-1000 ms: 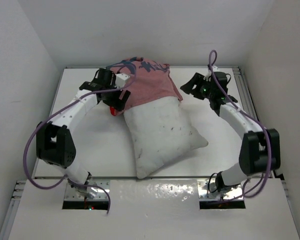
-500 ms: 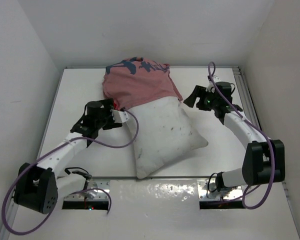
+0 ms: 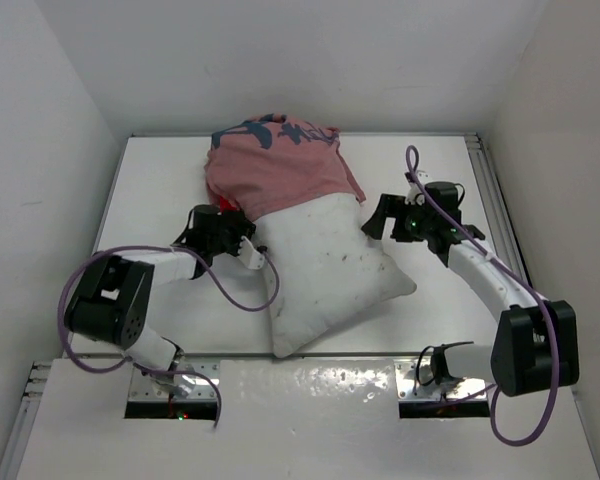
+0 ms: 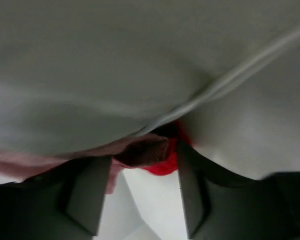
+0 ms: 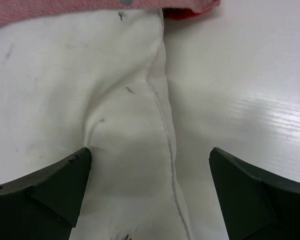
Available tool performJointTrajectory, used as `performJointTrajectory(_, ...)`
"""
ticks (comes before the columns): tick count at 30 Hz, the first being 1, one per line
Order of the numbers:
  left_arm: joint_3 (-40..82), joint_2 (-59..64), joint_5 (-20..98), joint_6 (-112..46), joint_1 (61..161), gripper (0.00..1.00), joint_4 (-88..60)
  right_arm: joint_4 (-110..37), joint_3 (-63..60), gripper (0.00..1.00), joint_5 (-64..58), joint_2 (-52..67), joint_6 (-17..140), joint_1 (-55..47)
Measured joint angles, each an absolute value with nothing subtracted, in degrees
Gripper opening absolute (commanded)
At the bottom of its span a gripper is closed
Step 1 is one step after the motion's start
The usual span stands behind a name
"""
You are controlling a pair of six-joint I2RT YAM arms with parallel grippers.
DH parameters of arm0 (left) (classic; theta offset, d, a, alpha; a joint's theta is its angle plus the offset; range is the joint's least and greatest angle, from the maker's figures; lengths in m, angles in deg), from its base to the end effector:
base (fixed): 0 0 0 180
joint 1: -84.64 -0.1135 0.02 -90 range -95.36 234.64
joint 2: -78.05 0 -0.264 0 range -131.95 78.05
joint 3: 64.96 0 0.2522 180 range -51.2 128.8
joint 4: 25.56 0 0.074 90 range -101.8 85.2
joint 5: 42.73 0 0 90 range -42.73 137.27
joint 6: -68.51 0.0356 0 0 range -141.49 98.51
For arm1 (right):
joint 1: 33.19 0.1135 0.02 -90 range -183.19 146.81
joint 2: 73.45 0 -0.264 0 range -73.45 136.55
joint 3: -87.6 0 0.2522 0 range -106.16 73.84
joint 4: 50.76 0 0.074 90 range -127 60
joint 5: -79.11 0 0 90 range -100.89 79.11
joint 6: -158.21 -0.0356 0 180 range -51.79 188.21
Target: Put the pillow into the pillowcase
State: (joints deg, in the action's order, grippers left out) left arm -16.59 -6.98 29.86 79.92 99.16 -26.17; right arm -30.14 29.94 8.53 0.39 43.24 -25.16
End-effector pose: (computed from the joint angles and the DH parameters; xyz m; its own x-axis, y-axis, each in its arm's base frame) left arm 0.2749 -0.0822 0.1624 0.5768 0.8168 -0.0127 0.4648 -0.3154 0.8274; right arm 0.2705 0.0501 0.2324 -0.7046 0.3027 -0.6418 -0.1080 0.8482 0.5186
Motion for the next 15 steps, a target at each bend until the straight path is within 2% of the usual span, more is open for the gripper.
performJointTrajectory(1, -16.4, -9.1, 30.0, 79.9, 99.2, 0.27, -26.9, -29.1, 30.0, 0.99, 8.5, 0.3, 43.6, -25.2)
performJointTrajectory(2, -16.1, -10.3, 30.2, 79.4, 99.3, 0.0, -27.2, -28.5, 30.2, 0.99, 8.5, 0.2, 43.8, -25.2)
performJointTrajectory(7, -12.2, -12.0, 30.8, 73.3, 99.6, 0.0, -24.8, -26.4, 35.2, 0.99, 9.3, -7.0, 44.3, -25.6)
performJointTrajectory(12, 0.0, -8.7, 28.1, 60.9, 99.7, 0.0, -9.7, -22.9, 36.0, 0.99, 14.1, -15.2, 45.7, -24.3)
performJointTrajectory(15, 7.8, -4.7, 24.9, 52.0, 100.7, 0.0, -1.8, -17.5, 32.7, 0.99, 11.6, -18.5, 47.3, -18.8)
